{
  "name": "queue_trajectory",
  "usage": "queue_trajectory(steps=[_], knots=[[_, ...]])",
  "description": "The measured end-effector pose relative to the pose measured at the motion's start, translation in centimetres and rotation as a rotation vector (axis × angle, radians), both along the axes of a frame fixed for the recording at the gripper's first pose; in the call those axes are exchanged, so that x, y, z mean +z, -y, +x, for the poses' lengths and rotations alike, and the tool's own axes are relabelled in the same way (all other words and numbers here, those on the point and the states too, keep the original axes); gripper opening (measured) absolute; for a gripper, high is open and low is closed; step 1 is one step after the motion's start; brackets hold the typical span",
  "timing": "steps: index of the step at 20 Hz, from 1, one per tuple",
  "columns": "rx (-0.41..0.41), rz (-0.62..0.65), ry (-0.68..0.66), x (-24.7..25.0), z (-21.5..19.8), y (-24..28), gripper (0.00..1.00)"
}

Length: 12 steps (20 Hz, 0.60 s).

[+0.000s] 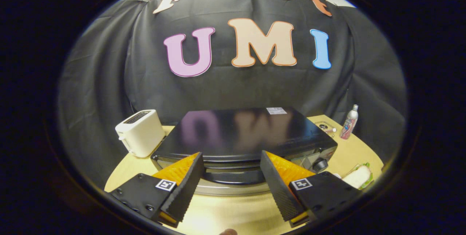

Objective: Open the toaster oven, put the food inside, and close the toaster oven door.

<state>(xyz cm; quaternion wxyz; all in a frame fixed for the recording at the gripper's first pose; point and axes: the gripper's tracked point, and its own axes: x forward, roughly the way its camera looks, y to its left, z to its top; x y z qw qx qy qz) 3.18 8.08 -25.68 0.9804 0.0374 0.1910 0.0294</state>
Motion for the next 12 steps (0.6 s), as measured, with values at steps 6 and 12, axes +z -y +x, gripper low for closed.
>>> queue_trajectory(steps=[6, 12], knots=[[-0.060, 0.029, -0.029, -1.0, -4.0, 1.3, 0.99], [-0.066, 0.008, -0.081, -2.9, -8.1, 1.9, 0.98]])
